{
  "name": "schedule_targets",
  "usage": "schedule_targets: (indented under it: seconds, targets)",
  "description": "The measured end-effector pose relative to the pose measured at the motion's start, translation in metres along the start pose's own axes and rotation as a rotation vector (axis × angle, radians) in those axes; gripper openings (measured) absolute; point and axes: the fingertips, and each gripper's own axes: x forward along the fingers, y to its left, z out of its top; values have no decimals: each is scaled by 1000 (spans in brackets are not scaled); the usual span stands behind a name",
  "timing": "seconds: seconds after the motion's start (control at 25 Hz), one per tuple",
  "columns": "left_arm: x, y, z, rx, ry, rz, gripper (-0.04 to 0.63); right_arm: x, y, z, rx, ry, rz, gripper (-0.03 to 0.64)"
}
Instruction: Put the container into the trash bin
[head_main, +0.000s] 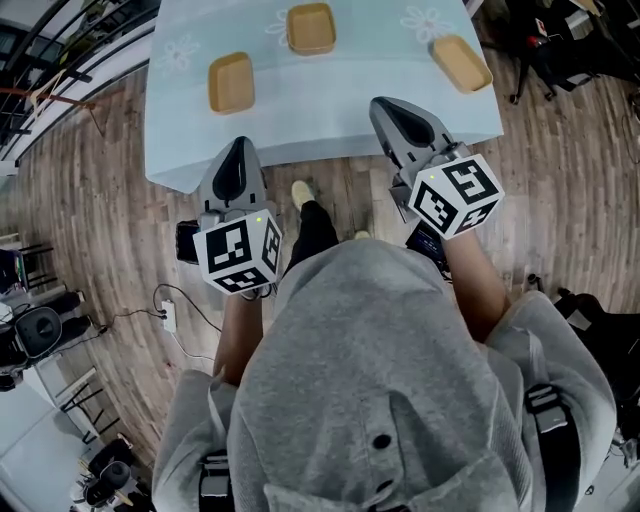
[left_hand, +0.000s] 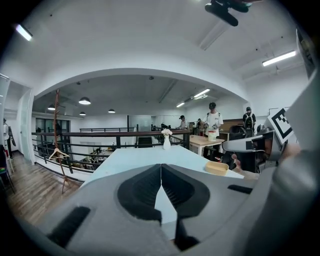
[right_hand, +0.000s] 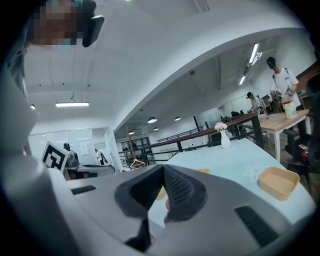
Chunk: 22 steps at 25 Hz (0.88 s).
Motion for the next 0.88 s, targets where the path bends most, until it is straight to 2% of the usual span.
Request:
schedule_targets:
  seconds: [0.24,0.6,0.68,0.72,0.76,0.88]
  targets:
    - [36,22,-4,38,42,-40,20,50,-4,3,12,20,11,25]
    - [77,74,-22,53,122,-88,23,120,6,1,12,62,14,25]
    - [84,81,-27,64,140,-101,62,130,6,0,10,72,11,25]
    - [88,84,-31,70,152,-111,135,136,6,0,10,76,7,25]
    - [92,87,-34,78,165,-122,168,141,7,0,11,79,4,25]
    - [102,95,-44,93,198,-147,178,155,9,-1,8,87,-4,25]
